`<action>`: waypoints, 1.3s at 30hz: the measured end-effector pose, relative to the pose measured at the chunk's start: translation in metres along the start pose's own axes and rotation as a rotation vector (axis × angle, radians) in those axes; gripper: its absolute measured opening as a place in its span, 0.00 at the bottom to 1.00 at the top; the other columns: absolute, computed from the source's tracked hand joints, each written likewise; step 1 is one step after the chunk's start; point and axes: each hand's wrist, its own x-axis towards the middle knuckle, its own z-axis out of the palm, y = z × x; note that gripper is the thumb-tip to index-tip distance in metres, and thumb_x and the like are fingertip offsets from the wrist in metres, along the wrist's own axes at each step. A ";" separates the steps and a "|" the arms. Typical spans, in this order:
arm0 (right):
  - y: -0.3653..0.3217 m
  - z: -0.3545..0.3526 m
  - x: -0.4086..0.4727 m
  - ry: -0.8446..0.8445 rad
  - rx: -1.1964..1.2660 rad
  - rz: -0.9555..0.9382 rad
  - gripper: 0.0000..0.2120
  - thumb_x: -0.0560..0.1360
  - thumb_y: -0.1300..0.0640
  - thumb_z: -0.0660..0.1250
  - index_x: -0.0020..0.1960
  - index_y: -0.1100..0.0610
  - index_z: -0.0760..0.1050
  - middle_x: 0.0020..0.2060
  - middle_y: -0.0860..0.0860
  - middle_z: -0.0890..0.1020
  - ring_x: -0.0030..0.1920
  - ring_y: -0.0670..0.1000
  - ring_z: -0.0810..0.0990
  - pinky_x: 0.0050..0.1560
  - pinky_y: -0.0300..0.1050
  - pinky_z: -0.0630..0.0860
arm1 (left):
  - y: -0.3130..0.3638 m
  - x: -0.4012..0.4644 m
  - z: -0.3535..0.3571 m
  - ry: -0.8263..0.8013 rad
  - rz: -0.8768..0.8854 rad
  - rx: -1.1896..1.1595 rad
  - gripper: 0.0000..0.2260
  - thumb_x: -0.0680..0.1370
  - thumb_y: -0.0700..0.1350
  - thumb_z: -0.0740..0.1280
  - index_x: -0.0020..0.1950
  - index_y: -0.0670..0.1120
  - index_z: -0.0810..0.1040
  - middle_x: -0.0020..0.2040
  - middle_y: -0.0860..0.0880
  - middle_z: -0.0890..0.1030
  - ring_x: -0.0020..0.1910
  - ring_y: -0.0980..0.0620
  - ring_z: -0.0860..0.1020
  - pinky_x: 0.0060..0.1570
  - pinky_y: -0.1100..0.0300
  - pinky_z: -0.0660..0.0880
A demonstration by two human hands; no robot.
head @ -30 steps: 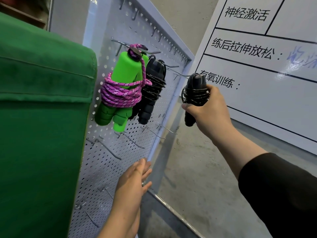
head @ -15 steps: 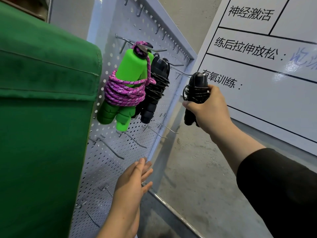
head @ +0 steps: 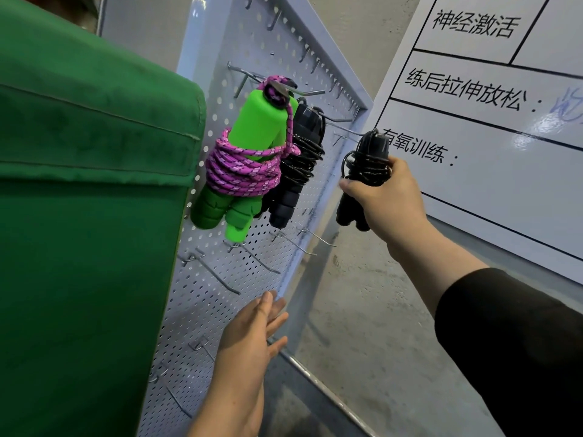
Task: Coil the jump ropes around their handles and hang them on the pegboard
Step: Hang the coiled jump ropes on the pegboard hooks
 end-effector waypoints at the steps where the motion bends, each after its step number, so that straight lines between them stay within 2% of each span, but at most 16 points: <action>1: 0.000 -0.001 0.000 0.014 0.006 -0.013 0.33 0.66 0.43 0.77 0.66 0.46 0.69 0.55 0.48 0.79 0.52 0.55 0.82 0.50 0.64 0.82 | -0.001 0.000 0.000 0.000 -0.001 0.003 0.18 0.72 0.60 0.64 0.56 0.53 0.81 0.56 0.54 0.86 0.57 0.54 0.84 0.57 0.50 0.81; 3: 0.001 -0.001 0.001 0.010 0.005 -0.029 0.34 0.65 0.42 0.76 0.68 0.46 0.69 0.56 0.48 0.79 0.52 0.56 0.82 0.51 0.61 0.83 | -0.002 0.002 0.000 -0.001 0.000 0.008 0.16 0.75 0.58 0.63 0.56 0.53 0.81 0.57 0.54 0.86 0.57 0.54 0.84 0.58 0.49 0.80; 5: 0.003 -0.001 0.002 -0.035 0.013 -0.023 0.32 0.68 0.47 0.77 0.69 0.49 0.69 0.54 0.49 0.80 0.51 0.57 0.83 0.49 0.57 0.82 | -0.005 0.002 0.001 -0.006 -0.003 0.008 0.12 0.80 0.56 0.62 0.57 0.53 0.81 0.57 0.54 0.86 0.57 0.55 0.83 0.58 0.50 0.80; 8: 0.007 0.002 0.002 -0.080 0.007 -0.032 0.31 0.70 0.51 0.78 0.69 0.51 0.69 0.54 0.50 0.81 0.50 0.57 0.82 0.47 0.54 0.81 | -0.006 0.002 0.002 -0.007 -0.013 0.002 0.11 0.81 0.55 0.62 0.58 0.53 0.81 0.57 0.55 0.86 0.57 0.55 0.83 0.57 0.51 0.80; 12: 0.009 0.009 0.005 -0.089 0.035 -0.009 0.30 0.70 0.49 0.78 0.66 0.48 0.68 0.55 0.50 0.80 0.49 0.58 0.82 0.49 0.56 0.81 | -0.005 0.002 0.003 0.001 -0.024 -0.008 0.11 0.82 0.54 0.62 0.57 0.53 0.81 0.57 0.54 0.85 0.57 0.55 0.84 0.54 0.53 0.80; 17: 0.007 0.021 0.013 -0.093 0.070 0.005 0.33 0.66 0.46 0.77 0.66 0.50 0.68 0.54 0.51 0.81 0.47 0.59 0.83 0.45 0.54 0.80 | -0.003 0.001 0.001 0.029 -0.022 -0.019 0.09 0.83 0.52 0.62 0.56 0.52 0.81 0.57 0.53 0.85 0.57 0.55 0.83 0.54 0.53 0.80; 21: 0.005 0.028 0.022 -0.083 0.092 0.016 0.30 0.68 0.47 0.78 0.64 0.51 0.68 0.54 0.52 0.80 0.48 0.62 0.84 0.39 0.49 0.77 | -0.002 0.002 0.000 0.022 -0.017 -0.002 0.10 0.82 0.52 0.62 0.58 0.52 0.80 0.58 0.53 0.85 0.57 0.55 0.83 0.55 0.53 0.81; 23: 0.004 0.033 0.026 -0.095 0.105 0.026 0.28 0.68 0.48 0.78 0.62 0.50 0.68 0.54 0.54 0.80 0.46 0.63 0.83 0.31 0.46 0.76 | -0.002 0.003 0.000 0.022 -0.018 0.000 0.09 0.82 0.52 0.62 0.58 0.53 0.80 0.59 0.52 0.85 0.57 0.55 0.83 0.55 0.54 0.81; 25: 0.000 0.039 0.028 -0.112 0.103 0.031 0.29 0.65 0.45 0.78 0.60 0.48 0.68 0.53 0.57 0.80 0.44 0.64 0.84 0.27 0.45 0.74 | -0.002 0.003 0.000 0.029 -0.027 -0.006 0.09 0.83 0.52 0.62 0.57 0.53 0.80 0.59 0.52 0.85 0.57 0.55 0.83 0.55 0.53 0.81; 28: -0.003 0.051 0.034 -0.132 0.064 -0.002 0.36 0.55 0.38 0.72 0.60 0.46 0.67 0.48 0.58 0.84 0.43 0.63 0.84 0.37 0.47 0.74 | -0.002 0.004 0.001 0.038 -0.045 -0.006 0.09 0.83 0.51 0.62 0.58 0.52 0.79 0.58 0.51 0.85 0.57 0.53 0.83 0.56 0.51 0.81; 30: -0.005 0.059 0.036 -0.148 0.066 -0.010 0.38 0.53 0.37 0.70 0.60 0.47 0.67 0.47 0.58 0.84 0.42 0.62 0.84 0.37 0.48 0.74 | -0.002 0.004 0.002 0.042 -0.054 -0.007 0.08 0.83 0.51 0.62 0.56 0.52 0.80 0.57 0.51 0.85 0.57 0.53 0.83 0.55 0.51 0.81; 34: -0.005 0.069 0.038 -0.136 0.075 -0.007 0.33 0.60 0.39 0.75 0.60 0.48 0.67 0.48 0.56 0.83 0.43 0.63 0.85 0.33 0.49 0.75 | -0.002 0.003 0.003 0.032 -0.054 -0.008 0.09 0.83 0.52 0.61 0.58 0.52 0.80 0.58 0.52 0.85 0.57 0.54 0.83 0.55 0.53 0.81; 39: -0.004 0.061 0.031 -0.111 0.064 -0.023 0.33 0.71 0.47 0.76 0.70 0.52 0.66 0.54 0.52 0.81 0.48 0.56 0.84 0.36 0.47 0.78 | -0.002 0.000 0.004 0.032 -0.072 -0.019 0.11 0.84 0.51 0.61 0.59 0.50 0.80 0.58 0.52 0.85 0.58 0.54 0.83 0.54 0.54 0.80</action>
